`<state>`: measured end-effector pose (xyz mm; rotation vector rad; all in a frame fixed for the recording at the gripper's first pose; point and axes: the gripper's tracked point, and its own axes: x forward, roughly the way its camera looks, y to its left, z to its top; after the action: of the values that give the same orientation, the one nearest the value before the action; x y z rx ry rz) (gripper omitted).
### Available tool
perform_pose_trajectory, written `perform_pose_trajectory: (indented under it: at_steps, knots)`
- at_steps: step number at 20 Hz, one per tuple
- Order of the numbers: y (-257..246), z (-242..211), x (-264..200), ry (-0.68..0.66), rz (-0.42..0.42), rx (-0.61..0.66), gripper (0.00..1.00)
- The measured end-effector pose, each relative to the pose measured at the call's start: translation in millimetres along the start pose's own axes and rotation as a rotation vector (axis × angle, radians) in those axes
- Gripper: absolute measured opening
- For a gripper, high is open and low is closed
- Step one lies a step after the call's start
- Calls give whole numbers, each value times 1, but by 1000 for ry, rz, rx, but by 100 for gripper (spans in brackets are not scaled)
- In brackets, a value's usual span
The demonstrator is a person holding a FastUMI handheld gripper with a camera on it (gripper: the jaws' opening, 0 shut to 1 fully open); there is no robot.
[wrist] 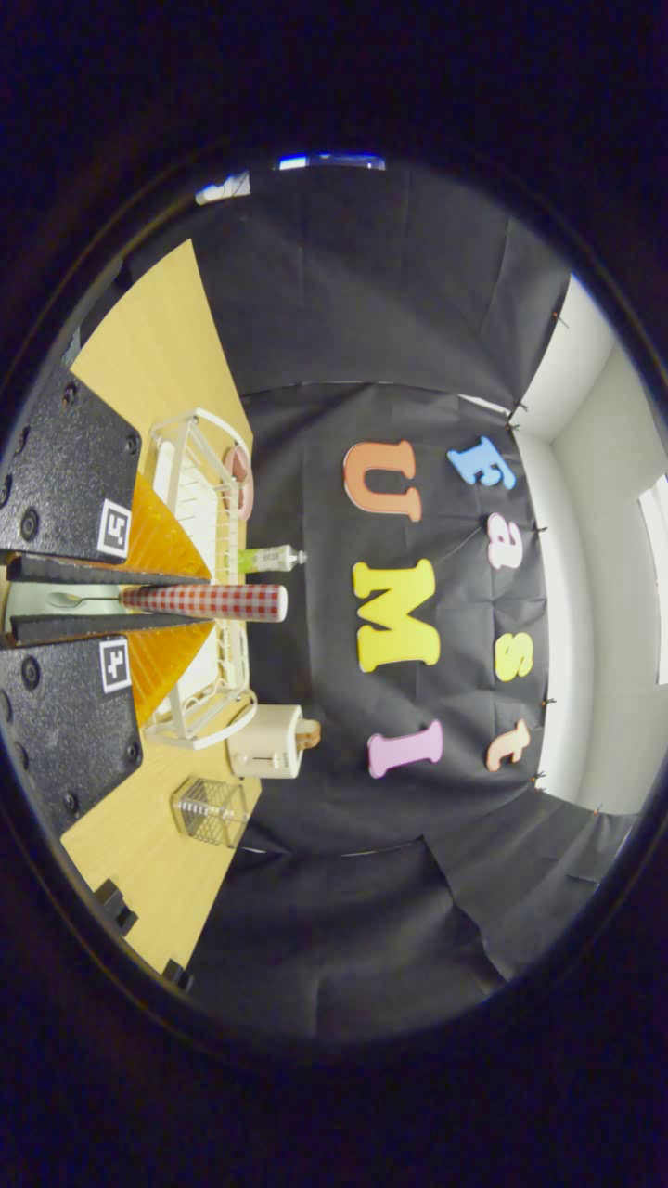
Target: Take the plate from the dish rack, then take the spoon from the basket and place it into the plate.
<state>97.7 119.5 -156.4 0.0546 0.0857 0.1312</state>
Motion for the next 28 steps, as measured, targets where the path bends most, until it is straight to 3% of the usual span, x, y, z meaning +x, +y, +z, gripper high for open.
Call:
perform_pose_trajectory:
  at_steps: [3, 6, 14, 15, 18, 21, 28]
  knots:
    - [-14, -25, 10, 90, -10, 41, 18]
    - [-28, -21, 11, 89, -5, 41, 21]
    - [-69, -7, -8, 78, -63, -80, 96]
    - [-72, 0, -12, 69, -65, -72, 100]
    - [-76, 25, -28, 44, -69, -62, 100]
    - [-92, 40, -53, 94, -134, -67, 100]
    - [-95, 92, -113, 53, -131, -55, 100]
